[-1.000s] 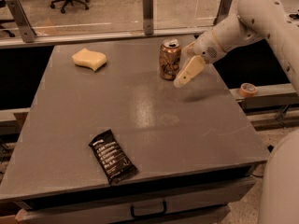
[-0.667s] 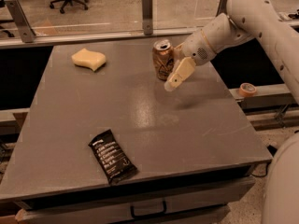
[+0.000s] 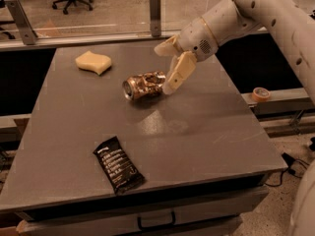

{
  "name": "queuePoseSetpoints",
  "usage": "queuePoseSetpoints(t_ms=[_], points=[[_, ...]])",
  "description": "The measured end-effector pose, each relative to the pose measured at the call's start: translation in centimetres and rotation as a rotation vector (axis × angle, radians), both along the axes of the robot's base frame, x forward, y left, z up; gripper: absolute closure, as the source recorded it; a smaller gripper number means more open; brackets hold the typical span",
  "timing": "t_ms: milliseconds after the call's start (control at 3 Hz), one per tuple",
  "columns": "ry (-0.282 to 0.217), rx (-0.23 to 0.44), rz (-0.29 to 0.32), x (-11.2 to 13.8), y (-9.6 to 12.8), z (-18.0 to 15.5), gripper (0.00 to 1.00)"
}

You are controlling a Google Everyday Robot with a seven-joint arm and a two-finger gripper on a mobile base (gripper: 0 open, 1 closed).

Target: Knock orange can over

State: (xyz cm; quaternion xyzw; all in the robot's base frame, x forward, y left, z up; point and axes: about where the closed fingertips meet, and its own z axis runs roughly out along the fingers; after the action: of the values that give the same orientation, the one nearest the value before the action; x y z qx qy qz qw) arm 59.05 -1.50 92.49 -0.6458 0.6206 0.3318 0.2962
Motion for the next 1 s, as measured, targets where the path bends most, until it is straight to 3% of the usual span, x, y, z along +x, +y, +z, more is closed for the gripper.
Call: queuePoseSetpoints(t_ms=[333, 667, 1000], points=[[-0.015, 0.016, 0.029, -1.1, 0.6, 1.5, 0.0], [-0.094, -0.001, -0.042, 0.2, -2.2, 3.5, 0.0], [-0.232, -0.05, -0.177, 2.7, -7.8, 7.3, 0.0]])
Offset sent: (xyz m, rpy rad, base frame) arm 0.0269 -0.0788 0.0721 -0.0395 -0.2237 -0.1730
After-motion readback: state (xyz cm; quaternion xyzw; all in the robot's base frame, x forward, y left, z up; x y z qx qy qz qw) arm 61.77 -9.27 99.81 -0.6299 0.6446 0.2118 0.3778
